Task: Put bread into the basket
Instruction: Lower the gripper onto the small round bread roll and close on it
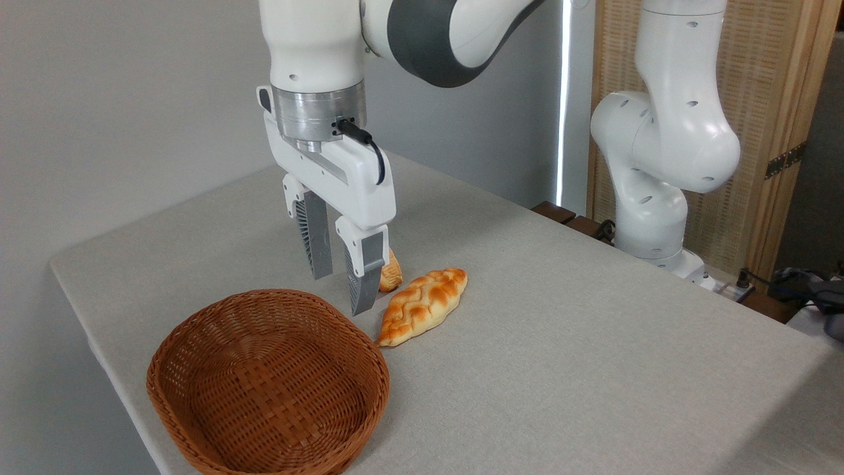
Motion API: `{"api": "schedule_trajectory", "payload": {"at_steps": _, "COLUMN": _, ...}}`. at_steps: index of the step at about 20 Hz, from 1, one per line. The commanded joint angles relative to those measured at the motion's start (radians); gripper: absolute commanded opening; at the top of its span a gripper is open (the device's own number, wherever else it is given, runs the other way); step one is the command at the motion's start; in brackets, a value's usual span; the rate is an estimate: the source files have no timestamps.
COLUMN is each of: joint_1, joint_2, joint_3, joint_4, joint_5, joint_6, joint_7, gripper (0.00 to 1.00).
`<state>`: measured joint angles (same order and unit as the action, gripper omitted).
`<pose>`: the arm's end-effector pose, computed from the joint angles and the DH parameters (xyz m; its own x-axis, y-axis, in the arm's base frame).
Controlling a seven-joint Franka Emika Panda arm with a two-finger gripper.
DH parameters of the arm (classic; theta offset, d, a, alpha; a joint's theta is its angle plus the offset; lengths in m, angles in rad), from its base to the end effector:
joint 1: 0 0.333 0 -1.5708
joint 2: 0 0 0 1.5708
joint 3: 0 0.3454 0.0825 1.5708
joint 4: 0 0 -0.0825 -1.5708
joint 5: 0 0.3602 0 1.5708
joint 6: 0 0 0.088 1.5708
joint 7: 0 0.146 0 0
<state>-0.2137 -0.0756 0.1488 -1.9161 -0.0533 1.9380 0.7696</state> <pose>0.5260 -0.0378 0.5302 0.6787 -0.7258 0.1123 -0.7285 -0.6847 -0.0218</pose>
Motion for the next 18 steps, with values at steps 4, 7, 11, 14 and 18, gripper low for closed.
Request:
{"api": "schedule_trajectory", "payload": {"at_steps": 4, "joint_1": -0.058, "joint_2": -0.015, "joint_3": -0.003, "joint_4": -0.023, "joint_5": -0.002, "joint_6": -0.016, "joint_7": 0.0, "gripper": 1.0}}
{"api": "schedule_trajectory", "payload": {"at_steps": 7, "joint_1": -0.099, "joint_2": -0.044, "joint_3": -0.003, "joint_4": -0.049, "joint_5": -0.002, "joint_6": -0.016, "joint_7": 0.017, "gripper": 1.0}}
{"api": "schedule_trajectory", "payload": {"at_steps": 11, "joint_1": -0.173, "joint_2": -0.088, "joint_3": -0.003, "joint_4": -0.122, "joint_5": 0.0, "joint_6": -0.016, "joint_7": 0.049, "gripper": 1.0}}
{"api": "schedule_trajectory", "payload": {"at_steps": 14, "joint_1": -0.203, "joint_2": -0.133, "joint_3": -0.002, "joint_4": -0.182, "joint_5": 0.0, "joint_6": -0.019, "joint_7": 0.125, "gripper": 1.0}}
{"api": "schedule_trajectory", "payload": {"at_steps": 18, "joint_1": -0.234, "joint_2": -0.145, "joint_3": -0.003, "joint_4": -0.204, "joint_5": -0.002, "joint_6": -0.109, "joint_7": 0.108, "gripper": 1.0}}
